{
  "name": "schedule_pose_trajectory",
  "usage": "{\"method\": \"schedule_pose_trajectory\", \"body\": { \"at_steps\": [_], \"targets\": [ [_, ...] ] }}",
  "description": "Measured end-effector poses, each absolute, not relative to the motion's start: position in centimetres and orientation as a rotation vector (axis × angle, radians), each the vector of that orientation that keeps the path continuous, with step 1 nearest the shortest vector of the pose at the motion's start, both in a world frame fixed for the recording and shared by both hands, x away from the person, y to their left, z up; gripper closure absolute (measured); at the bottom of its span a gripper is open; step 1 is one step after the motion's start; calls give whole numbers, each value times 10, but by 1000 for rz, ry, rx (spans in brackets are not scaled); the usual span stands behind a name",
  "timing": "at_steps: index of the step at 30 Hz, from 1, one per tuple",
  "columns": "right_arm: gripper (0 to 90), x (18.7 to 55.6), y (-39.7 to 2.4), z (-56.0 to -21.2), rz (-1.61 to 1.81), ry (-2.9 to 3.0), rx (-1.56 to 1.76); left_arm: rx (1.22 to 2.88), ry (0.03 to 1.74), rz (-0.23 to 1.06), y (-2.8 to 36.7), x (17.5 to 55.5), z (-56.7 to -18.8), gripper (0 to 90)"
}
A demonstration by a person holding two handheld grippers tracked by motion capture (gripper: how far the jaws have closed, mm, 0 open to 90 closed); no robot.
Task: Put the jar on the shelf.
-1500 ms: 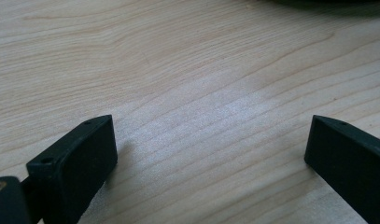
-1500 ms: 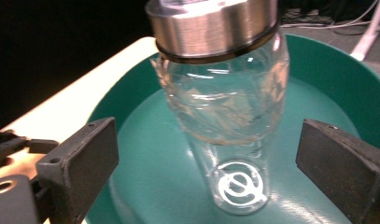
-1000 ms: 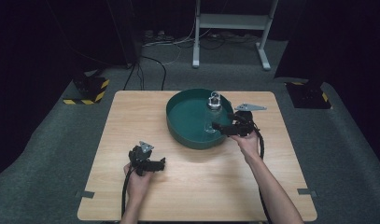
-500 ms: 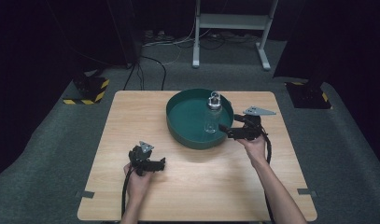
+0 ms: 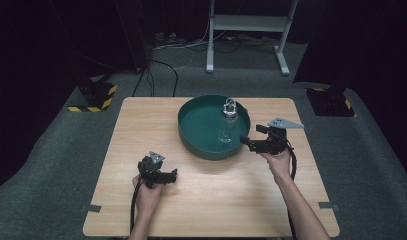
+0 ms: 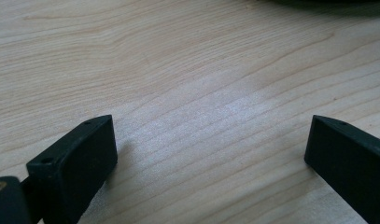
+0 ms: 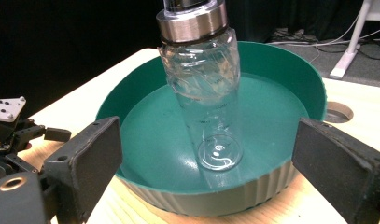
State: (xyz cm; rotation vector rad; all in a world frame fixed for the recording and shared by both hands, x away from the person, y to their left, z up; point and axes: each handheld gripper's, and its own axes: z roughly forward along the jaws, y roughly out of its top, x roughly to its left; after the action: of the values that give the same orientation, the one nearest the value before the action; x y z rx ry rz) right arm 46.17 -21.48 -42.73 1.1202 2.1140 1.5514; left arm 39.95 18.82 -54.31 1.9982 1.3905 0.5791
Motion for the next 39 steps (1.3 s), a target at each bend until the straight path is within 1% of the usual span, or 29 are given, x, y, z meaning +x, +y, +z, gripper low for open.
{"method": "schedule_pose_trajectory", "body": {
  "at_steps": [8,39],
  "targets": [
    [87,453,-226,-432,1555,2098,1136,2000,1390,579,188,399,-543,26],
    [100,431,-249,-447,1560,2041,1179,1997,1392,579,188,399,-543,26]
  ]
}}
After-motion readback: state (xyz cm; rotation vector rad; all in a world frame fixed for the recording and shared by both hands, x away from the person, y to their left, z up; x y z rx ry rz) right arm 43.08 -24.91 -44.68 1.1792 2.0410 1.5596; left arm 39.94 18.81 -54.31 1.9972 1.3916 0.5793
